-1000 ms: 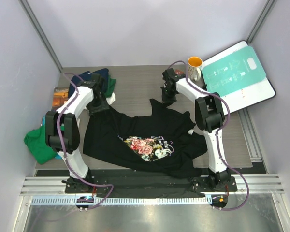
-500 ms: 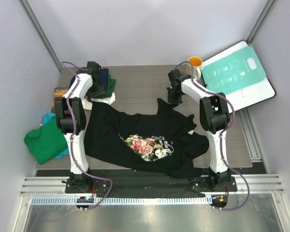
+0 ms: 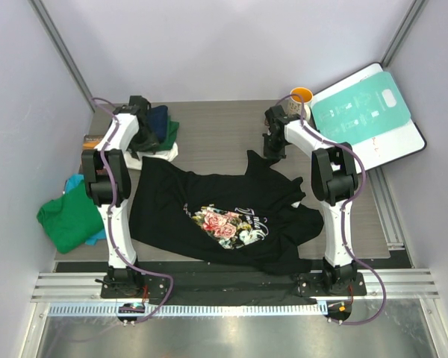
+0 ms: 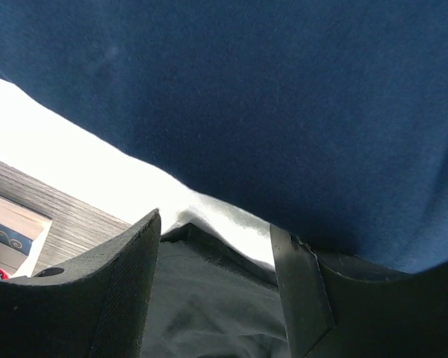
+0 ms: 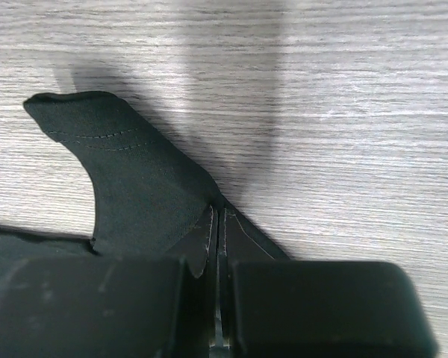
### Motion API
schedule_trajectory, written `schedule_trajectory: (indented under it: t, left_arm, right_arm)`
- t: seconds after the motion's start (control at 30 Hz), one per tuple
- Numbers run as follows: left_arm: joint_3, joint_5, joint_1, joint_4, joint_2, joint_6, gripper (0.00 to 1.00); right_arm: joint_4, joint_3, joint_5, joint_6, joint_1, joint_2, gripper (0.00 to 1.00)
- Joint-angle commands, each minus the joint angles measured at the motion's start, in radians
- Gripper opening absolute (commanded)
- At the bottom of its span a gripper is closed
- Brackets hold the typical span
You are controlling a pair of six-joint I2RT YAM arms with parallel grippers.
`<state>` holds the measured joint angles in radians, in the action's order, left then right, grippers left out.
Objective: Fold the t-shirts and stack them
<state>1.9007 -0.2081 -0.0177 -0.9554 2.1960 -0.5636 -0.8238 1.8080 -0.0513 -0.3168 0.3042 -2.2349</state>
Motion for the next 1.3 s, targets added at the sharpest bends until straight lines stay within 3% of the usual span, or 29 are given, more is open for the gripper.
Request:
schedule_trajectory:
  t: [0.0, 0.73, 0.93, 1.13, 1.23, 1.27]
  left_arm:
    - [-0.011, 0.019, 0.004, -0.002, -0.064, 0.013, 0.61]
    - [-0.107, 0.072, 0.004, -0.002, -0.121, 0.021, 0.60]
    - [-0.114, 0.072, 0.004, 0.017, -0.094, 0.022, 0.54]
    - [-0.123, 0.050, 0.005, 0.039, -0.099, 0.021, 0.35]
    - [-0.138, 0.045, 0.004, 0.063, -0.105, 0.021, 0.17]
    - [-0.137, 0.049, 0.004, 0.066, -0.104, 0.019, 0.05]
  right_arm:
    - [-0.002, 0.025, -0.012, -0.010, -0.005, 0.018, 0.01]
    - [-0.001, 0.042, -0.053, -0.011, -0.011, -0.034, 0.01]
    - [-0.005, 0.036, -0.053, -0.005, -0.017, -0.028, 0.01]
    - [-0.005, 0.010, -0.048, -0.005, -0.020, -0.012, 0.01]
    - [0.006, -0.016, -0.032, -0.010, -0.027, 0.018, 0.01]
    - [0.015, -0.035, -0.027, -0.011, -0.033, 0.029, 0.01]
